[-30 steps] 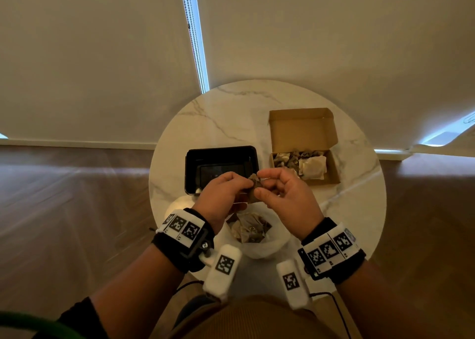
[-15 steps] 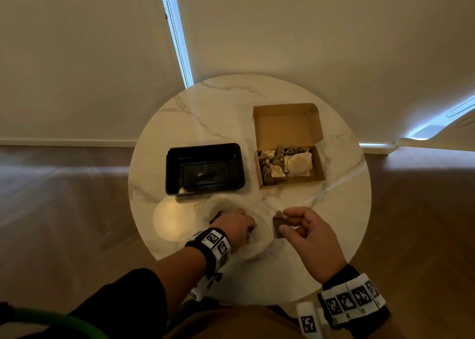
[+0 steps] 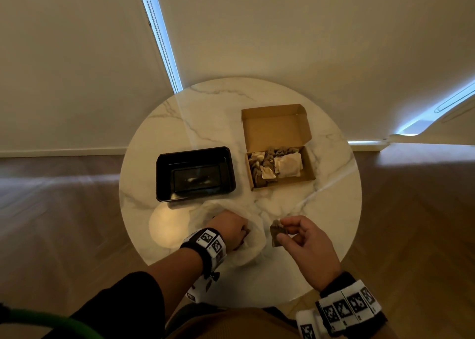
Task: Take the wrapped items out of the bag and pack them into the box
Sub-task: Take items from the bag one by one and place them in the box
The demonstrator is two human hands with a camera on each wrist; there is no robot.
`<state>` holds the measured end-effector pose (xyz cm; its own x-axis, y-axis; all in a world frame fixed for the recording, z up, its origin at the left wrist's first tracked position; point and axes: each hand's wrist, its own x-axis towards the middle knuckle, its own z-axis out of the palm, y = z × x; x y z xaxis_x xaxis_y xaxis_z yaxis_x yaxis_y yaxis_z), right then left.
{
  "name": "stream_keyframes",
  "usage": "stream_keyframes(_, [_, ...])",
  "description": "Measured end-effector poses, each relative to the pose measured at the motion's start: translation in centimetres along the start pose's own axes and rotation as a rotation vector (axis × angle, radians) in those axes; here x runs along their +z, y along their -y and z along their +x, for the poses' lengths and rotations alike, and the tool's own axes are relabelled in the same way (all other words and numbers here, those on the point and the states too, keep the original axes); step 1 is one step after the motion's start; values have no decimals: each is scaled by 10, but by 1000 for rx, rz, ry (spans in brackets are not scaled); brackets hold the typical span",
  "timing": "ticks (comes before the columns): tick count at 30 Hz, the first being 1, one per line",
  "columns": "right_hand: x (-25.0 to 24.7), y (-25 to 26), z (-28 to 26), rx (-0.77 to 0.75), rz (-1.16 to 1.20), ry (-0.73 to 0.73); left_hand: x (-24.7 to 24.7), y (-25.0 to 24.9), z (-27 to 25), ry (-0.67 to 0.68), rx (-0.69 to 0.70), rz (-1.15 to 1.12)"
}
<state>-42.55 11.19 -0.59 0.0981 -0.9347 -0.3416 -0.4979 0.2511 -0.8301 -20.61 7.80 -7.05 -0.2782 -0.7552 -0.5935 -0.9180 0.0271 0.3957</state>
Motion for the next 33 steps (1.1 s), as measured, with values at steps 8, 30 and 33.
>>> stream_keyframes(8, [10, 10, 11, 15, 38, 32, -26, 16, -39, -91, -90, -426])
stream_keyframes(30, [6, 162, 27, -675, -363, 262, -159, -8, -159, -492, 176, -387])
stream_keyframes(33, [13, 170, 27, -713, -443, 252, -164, -8, -161, -510, 186, -438])
